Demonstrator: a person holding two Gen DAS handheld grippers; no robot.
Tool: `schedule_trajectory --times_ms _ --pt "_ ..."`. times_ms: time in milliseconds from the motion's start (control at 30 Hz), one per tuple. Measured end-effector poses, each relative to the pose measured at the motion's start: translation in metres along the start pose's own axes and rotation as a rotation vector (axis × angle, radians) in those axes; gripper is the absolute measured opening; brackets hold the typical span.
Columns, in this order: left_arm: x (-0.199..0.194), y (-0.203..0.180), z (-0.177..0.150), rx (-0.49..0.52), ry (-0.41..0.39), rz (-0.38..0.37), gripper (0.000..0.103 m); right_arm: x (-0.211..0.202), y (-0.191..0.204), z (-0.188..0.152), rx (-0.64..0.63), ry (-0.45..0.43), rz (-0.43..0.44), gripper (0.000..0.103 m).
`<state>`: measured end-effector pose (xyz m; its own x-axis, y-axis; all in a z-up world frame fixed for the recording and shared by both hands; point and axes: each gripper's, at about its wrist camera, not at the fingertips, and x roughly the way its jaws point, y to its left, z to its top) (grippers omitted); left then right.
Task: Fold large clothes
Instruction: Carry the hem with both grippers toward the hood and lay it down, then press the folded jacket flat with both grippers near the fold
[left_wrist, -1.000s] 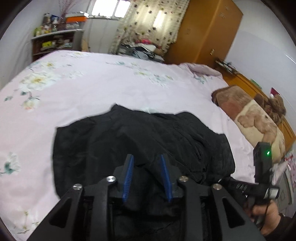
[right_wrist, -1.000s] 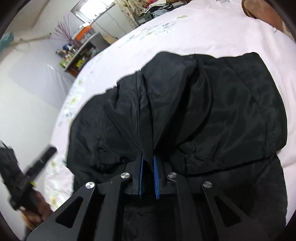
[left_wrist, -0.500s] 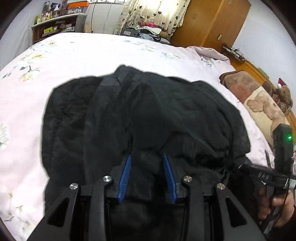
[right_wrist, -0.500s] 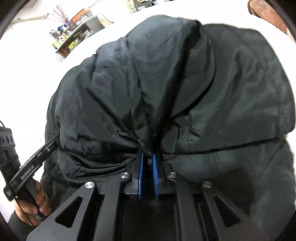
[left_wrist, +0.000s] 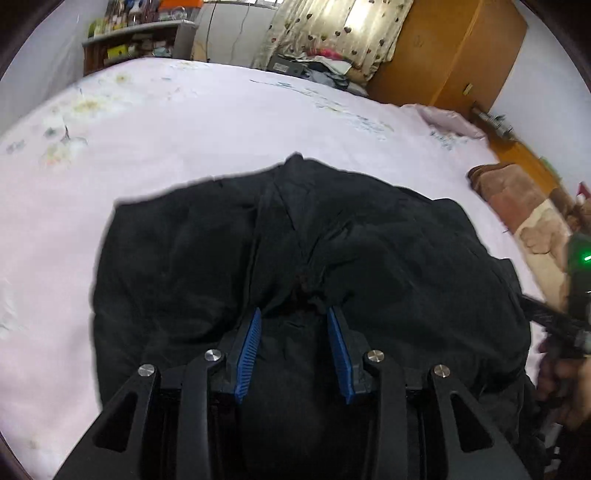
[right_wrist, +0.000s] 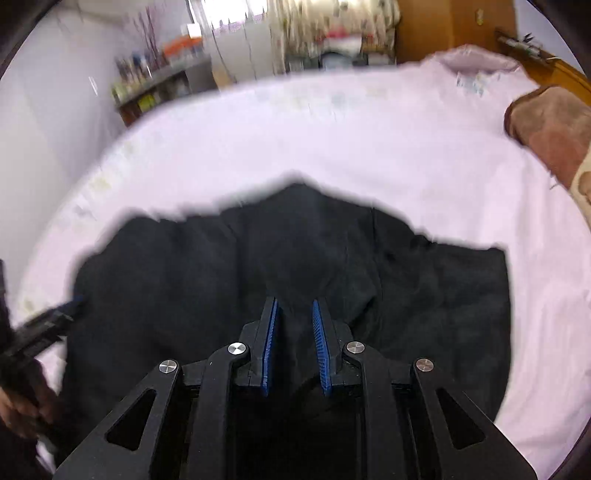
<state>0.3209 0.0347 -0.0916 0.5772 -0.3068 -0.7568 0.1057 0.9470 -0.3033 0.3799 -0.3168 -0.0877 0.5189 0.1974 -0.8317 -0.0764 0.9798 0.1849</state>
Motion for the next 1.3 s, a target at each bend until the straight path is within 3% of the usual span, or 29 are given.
schedule_trajectory --times_ms 133,233,333,400,533,633,1300 --pt "-0.007 0.0 -0.002 -0.003 0.004 0.013 0.041 -0.003 -0.004 -0.009 0.021 -0.031 0.003 0.019" --pt "-0.038 -0.007 -0.001 0.01 -0.033 0.008 0.039 -0.033 0.012 -0.008 -0.009 -0.071 -0.023 0.019" --pt "-0.071 -0.02 -0.014 0.038 -0.095 -0.042 0.039 -0.068 0.029 -0.02 -0.041 -0.151 0.034 0.02" --pt "-0.075 -0.032 -0.029 0.066 -0.079 -0.075 0.039 -0.078 0.038 -0.039 -0.065 -0.155 0.08 0.02" --pt "-0.042 -0.046 -0.059 0.122 0.031 -0.049 0.039 -0.048 0.057 -0.073 -0.095 -0.045 0.112 0.02" --pt "-0.025 -0.046 -0.072 0.141 0.044 -0.018 0.039 -0.015 0.061 -0.092 -0.135 0.034 0.08 0.02" --pt "-0.017 -0.06 -0.08 0.178 0.037 0.069 0.039 0.005 0.056 -0.108 -0.162 0.023 0.044 0.02"
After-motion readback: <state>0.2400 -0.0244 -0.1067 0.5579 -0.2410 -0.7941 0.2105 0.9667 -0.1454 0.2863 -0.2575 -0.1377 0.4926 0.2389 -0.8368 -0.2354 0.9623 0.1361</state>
